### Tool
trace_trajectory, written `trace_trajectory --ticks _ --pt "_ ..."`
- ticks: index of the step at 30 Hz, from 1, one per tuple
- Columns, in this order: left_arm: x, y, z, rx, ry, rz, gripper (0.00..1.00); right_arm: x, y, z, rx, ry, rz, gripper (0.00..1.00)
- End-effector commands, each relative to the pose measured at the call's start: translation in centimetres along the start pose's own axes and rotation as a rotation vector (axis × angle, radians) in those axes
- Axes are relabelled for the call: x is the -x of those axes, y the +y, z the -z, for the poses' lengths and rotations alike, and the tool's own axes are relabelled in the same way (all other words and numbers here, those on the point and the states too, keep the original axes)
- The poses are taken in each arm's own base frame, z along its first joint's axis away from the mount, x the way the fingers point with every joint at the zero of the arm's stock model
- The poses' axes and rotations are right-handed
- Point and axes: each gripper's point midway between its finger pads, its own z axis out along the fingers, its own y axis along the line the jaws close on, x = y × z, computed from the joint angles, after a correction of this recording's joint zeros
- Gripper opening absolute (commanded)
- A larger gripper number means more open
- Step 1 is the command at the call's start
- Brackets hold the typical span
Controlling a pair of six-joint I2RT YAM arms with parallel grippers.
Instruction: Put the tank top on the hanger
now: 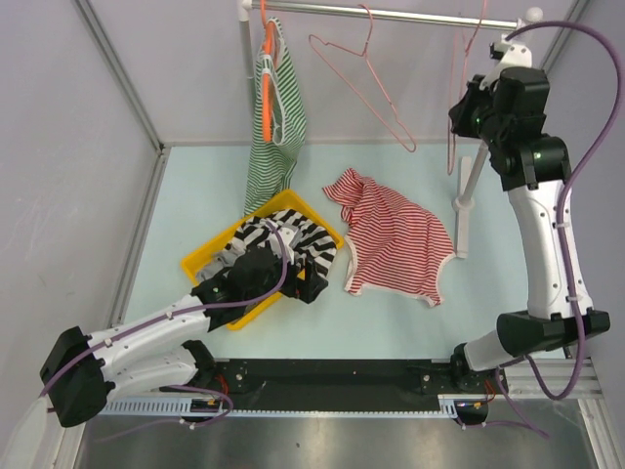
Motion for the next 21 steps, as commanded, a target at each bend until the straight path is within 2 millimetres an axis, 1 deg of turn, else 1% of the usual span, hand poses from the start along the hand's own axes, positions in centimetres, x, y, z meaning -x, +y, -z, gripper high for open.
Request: trace_trajectory --ticks 1,2,3,4,5,6,7,8,9,10,11,12,13,14,15,16,17,18,19,20,21 --pt "0.1 0.0 0.0 -0.006 -0.013 0.018 1.0 -0.3 0.2 3.8 -0.02 -0.033 0.029 0.0" --pt "0.1 0.1 0.0 -0.004 -0.012 0.017 0.99 -1.6 0.0 3.8 -0.029 -0.006 0.035 0.0" --pt "0.0 0.0 0.0 -0.008 -0.011 0.013 1.0 -2.4 0.3 4.2 -0.027 0.016 0.04 0.0" --pt "0.2 -0.1 0.0 -0.013 -0.014 0.012 0.99 -2.6 0.2 5.3 -0.037 0.01 0.044 0.0" --pt "0.2 -0.1 -0.1 -0.014 -0.013 0.008 1.0 -3.8 0.0 5.5 -0.051 0.042 0.049 0.0" --pt "0.1 -0.1 -0.2 -0.014 -0.012 -0.002 0.99 -4.6 0.6 5.9 -0.042 0.054 0.056 0.0" --pt "0.0 0.0 -0.3 -0.011 -0.005 -0.005 0.99 -4.3 0.1 7.3 -0.072 0.031 0.054 0.0" --pt "0.4 -0.6 -0.5 -0.043 -0.017 -0.006 1.0 -5.1 -0.2 7.9 -0.091 0.047 0.062 0.0" --pt "0.0 -0.6 -0.9 -0.043 0.002 -0.014 0.99 -6.4 -0.2 8.2 -0.107 0.072 0.067 0.0" --pt "0.3 -0.9 -1.3 -0.055 0.001 -0.017 0.99 -6.6 -0.2 9.3 -0.119 0.063 0.073 0.0" --pt "0.1 -1.3 -1.6 -0.073 0.012 -0.02 0.99 -7.5 -0.2 10.0 -0.124 0.081 0.075 0.0" --pt "-0.7 -1.3 -2.3 -0.078 0.042 -0.024 0.99 -8.7 -0.3 10.2 -0.131 0.106 0.067 0.0" --pt "-0.1 -1.8 -2.8 -0.098 0.023 -0.026 0.99 -9.0 0.0 11.2 -0.112 0.101 0.06 0.0" --pt "-0.4 -2.4 -3.3 -0.124 0.038 -0.023 0.99 -9.8 0.0 11.6 -0.112 0.117 0.058 0.0" --pt "-0.7 -2.8 -4.2 -0.143 0.048 -0.019 0.98 -11.2 -0.3 11.7 -0.127 0.143 0.056 0.0" --pt "-0.5 -3.4 -4.7 -0.163 0.051 -0.016 0.98 -11.8 -0.1 12.0 -0.121 0.156 0.06 0.0" --pt "-0.6 -3.9 -5.1 -0.182 0.056 -0.009 0.98 -12.6 -0.5 12.6 -0.129 0.179 0.066 0.0" --pt "-1.2 -4.5 -6.1 -0.199 0.067 -0.013 0.97 -13.6 -0.8 12.8 -0.143 0.204 0.064 0.0" --pt "-0.8 -5.2 -6.7 -0.219 0.06 -0.013 0.96 -14.2 -1.0 13.1 -0.145 0.218 0.066 0.0" --pt "-0.6 -5.7 -7.1 -0.232 0.059 -0.007 0.96 -14.8 -1.3 13.8 -0.146 0.234 0.064 0.0" --pt "-0.7 -6.4 -7.6 -0.257 0.062 -0.006 0.94 -15.2 -1.1 14.1 -0.131 0.248 0.057 0.0"
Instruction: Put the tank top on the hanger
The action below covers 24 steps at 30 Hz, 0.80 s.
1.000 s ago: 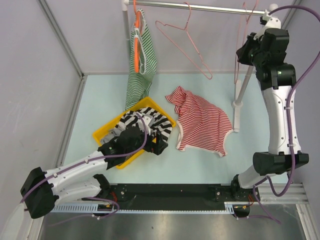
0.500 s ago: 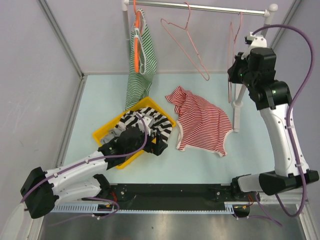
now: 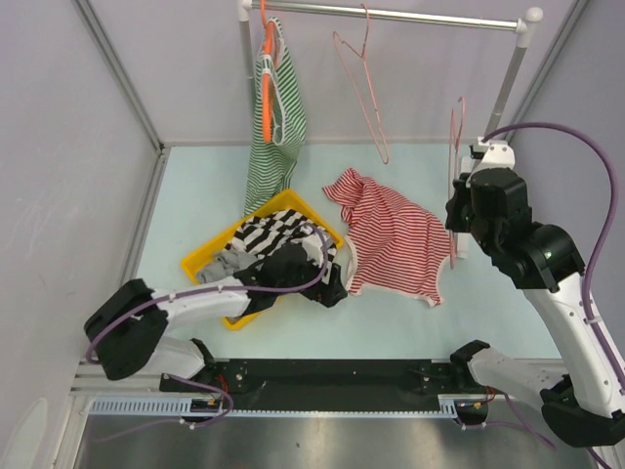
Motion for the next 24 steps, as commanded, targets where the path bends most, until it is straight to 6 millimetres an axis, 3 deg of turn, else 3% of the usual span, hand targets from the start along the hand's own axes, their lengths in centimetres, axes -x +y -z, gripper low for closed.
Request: trace_trajectory --ticks 1,5,7,11,24 --pt "4.7 -5.0 -2.4 -0.174 -0.109 -0.014 0.93 -2.9 -1.1 0.8 -0.04 0.068 -0.034 0.0" --pt "4.9 -5.4 -4.7 -0.177 -0.091 0.002 0.87 -4.9 -1.0 1.4 -0.014 0.127 -0.033 0.0" --pt "5.2 -4.5 -5.6 -0.114 -0.081 0.023 0.86 -5.8 -1.0 1.4 -0.009 0.148 -0.034 0.0" --pt "3.7 -3.2 -7.1 -0.056 -0.023 0.054 0.81 -7.7 -0.1 1.1 0.041 0.197 -0.054 0.0" --pt "1.6 -2.2 -8.6 -0.023 0.032 0.103 0.73 -11.5 1.2 0.2 0.104 0.289 -0.076 0.0"
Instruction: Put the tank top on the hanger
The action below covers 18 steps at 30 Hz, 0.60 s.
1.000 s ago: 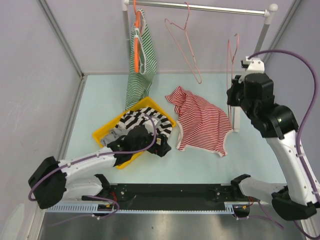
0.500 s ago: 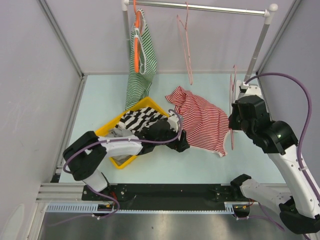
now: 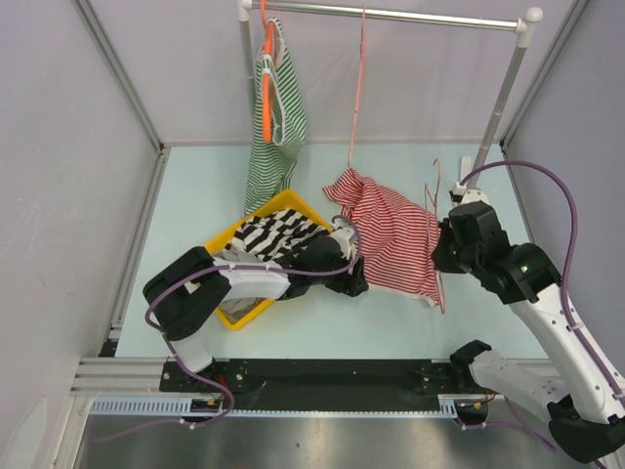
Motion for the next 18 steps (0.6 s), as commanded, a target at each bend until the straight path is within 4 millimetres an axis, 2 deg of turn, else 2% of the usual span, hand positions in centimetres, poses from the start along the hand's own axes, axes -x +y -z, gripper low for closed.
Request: trace_trajectory --ticks 1,6,9,10,13,14,16,17,18 --pt "1.4 -0.9 -0.6 -0.023 -0.035 0.017 0.71 0.4 0.9 0.4 0.056 -0.034 -0.029 0.0" --pt "1.4 -1.1 -0.9 -0.041 -0.038 0.025 0.44 0.2 1.1 0.5 0.07 -0.031 -0.034 0.0" --pt "1.8 -1.2 -1.2 -0.044 -0.054 0.028 0.2 -0.4 1.5 0.5 0.104 -0.018 -0.016 0.0" --pt "1.9 -1.0 -1.4 -0.039 -0.061 0.026 0.0 -0.6 1.8 0.4 0.121 -0.013 -0.008 0.0" --pt "3.1 -0.4 -0.8 -0.041 -0.093 0.08 0.0 -1.8 3.1 0.2 0.214 0.021 0.025 0.0" --pt "5.1 -0.2 0.1 -0.056 -0.148 0.098 0.0 -3.1 4.0 0.0 0.273 0.064 0.043 0.0" --pt "6.4 0.3 1.1 -0.066 -0.179 0.112 0.0 -4.0 5.1 0.1 0.346 0.087 0.057 0.0" --pt "7.3 1.5 1.6 -0.05 -0.184 0.122 0.0 -4.4 5.4 0.1 0.366 0.099 0.065 0.0" --pt "8.7 1.3 2.0 -0.06 -0.202 0.116 0.0 -4.9 5.6 0.1 0.382 0.109 0.082 0.0"
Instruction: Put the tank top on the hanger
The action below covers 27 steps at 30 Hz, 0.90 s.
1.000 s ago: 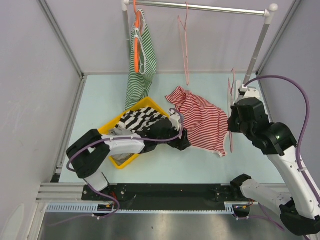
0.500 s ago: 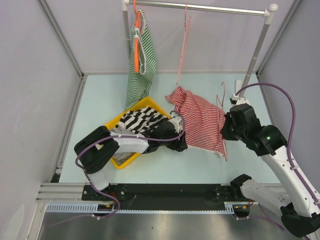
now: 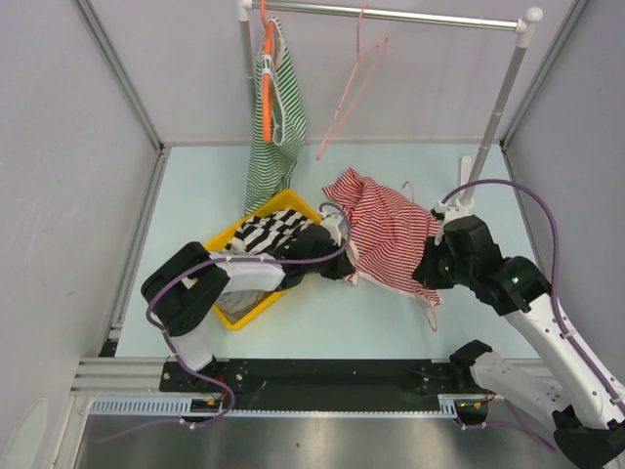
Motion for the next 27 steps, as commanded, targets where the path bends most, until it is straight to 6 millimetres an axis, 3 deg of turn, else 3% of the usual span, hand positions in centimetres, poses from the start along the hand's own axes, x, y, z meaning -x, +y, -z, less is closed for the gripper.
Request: trace_trajectory --ticks 1,7,10,14,27 --pt "7.3 -0.8 2.2 -0.076 -0.146 0.012 0.0 -0.9 3.3 0.4 0.199 0.015 0.07 0.0" --pt "9.2 1.4 1.6 -0.056 -0.116 0.001 0.0 -1.3 4.7 2.6 0.269 0.023 0.127 0.0" --pt "10.7 1.3 2.1 -0.08 -0.147 -0.003 0.0 -2.2 5.6 3.7 0.318 0.061 0.15 0.0" --pt "12.3 1.6 2.5 -0.071 -0.173 -0.01 0.0 -3.2 5.2 4.0 0.282 0.102 0.166 0.0" --pt "12.8 3.9 2.5 -0.003 -0.165 -0.029 0.0 -2.0 4.6 6.8 0.224 0.06 0.153 0.0"
